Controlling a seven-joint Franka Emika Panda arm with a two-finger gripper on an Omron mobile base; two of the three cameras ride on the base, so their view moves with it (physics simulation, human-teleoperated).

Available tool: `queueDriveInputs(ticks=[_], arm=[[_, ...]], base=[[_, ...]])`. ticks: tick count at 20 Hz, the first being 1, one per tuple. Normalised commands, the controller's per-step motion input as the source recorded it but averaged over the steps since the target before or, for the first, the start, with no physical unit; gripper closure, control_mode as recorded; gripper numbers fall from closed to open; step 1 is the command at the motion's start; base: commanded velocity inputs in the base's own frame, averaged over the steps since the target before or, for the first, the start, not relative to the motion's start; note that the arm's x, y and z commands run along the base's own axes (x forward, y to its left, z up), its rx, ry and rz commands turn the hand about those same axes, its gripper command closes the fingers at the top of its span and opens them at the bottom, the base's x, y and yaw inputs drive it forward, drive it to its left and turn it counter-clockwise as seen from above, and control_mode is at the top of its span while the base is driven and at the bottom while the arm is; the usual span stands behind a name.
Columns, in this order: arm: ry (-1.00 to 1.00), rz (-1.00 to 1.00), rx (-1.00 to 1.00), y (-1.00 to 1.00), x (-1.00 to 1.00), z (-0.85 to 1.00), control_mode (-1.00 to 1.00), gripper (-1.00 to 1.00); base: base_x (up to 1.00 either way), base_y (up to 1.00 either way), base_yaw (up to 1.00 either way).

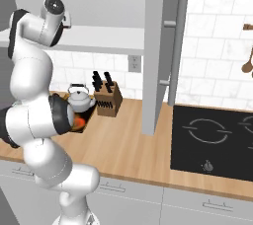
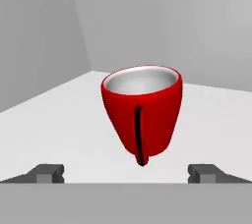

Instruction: Pick the kettle from the counter and place it on the tray. Then pick the mug from the cabinet and place it on the tray. Then close the cabinet doors.

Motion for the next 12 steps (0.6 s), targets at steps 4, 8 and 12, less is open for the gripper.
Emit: queueDriveInputs(ticks=[4,8,12], arm=[[0.0,0.05,0.0,0.12,0.18,-0.05,-1.0,-1.0],[0.0,0.02,0.0,0.08,0.21,-0.07,-1.0,-1.0],[0.0,0.0,-0.01,0.0,0.24,-0.02,-1.0,-1.0]], base=[[0.0,0.0,0.0],[0.0,0.0,0.0],[0.0,0.0,0.0]])
